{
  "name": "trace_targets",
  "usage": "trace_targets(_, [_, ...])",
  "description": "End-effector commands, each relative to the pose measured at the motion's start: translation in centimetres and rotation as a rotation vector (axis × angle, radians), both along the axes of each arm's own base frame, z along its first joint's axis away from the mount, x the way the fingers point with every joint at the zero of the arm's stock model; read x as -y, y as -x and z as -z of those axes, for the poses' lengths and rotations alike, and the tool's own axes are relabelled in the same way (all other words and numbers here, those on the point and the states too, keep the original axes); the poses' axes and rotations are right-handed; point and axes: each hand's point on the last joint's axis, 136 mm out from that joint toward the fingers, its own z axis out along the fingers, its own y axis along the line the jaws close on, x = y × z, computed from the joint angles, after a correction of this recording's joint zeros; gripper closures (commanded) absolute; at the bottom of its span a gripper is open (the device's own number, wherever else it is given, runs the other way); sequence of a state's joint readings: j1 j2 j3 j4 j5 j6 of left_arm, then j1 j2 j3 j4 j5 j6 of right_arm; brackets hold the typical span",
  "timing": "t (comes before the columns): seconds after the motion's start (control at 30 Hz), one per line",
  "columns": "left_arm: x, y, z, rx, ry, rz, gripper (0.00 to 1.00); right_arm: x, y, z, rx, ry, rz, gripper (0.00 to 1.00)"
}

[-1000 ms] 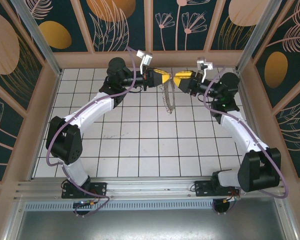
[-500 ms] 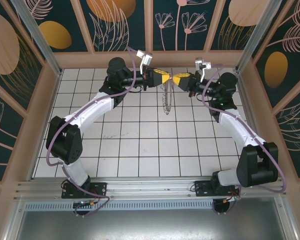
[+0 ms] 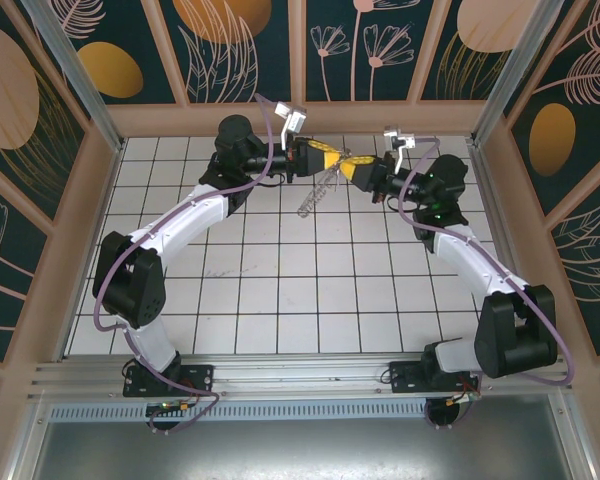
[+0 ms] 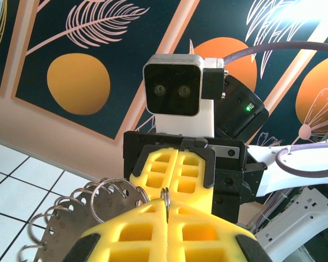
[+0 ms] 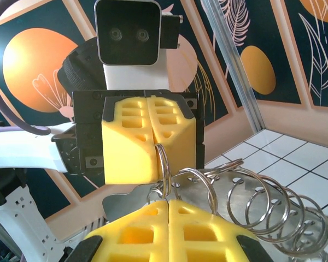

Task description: Put the keys on the keyring

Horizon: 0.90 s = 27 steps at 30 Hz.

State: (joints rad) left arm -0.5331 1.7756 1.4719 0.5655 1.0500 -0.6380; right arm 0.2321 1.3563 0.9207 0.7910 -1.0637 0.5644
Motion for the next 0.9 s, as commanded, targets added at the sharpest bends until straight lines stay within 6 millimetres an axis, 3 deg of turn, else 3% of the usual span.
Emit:
trace_targets(0.0, [0.0, 0.4, -3.0, 0.087, 0.065, -0.013, 1.00, -1.0, 1.7, 0.2, 0.016, 0.011, -0.071, 0.93])
trace_targets(0.1, [0.1, 0.3, -3.0, 0.082, 0.068, -0.019, 1.00, 0.1, 1.6, -0.4, 0.028, -0.001, -0.006, 0.74])
trace_targets(0.3, [-0.1, -0.1, -3.4, 0.042, 0.104, -0.058, 1.00, 2.9, 2.1, -3.4, 0.055, -0.098, 0.149, 0.68])
trace_targets(0.5, [-0.7, -1.0, -3.7, -0.040, 0.154, -0.135, 1.00, 5.0, 1.0, -6.6, 0.016, -0.266, 0.291, 0.59])
trace_targets(0.6, [-0.9, -1.3, -3.6, -0.080, 0.178, -0.158, 1.00, 4.6, 0.8, -7.4, -0.004, -0.315, 0.247, 0.51])
trace_targets(0.87, [-1.0, -1.4, -3.7, -0.143, 0.218, -0.157, 1.00, 2.9, -0.6, -7.3, -0.067, -0.370, 0.172, 0.49])
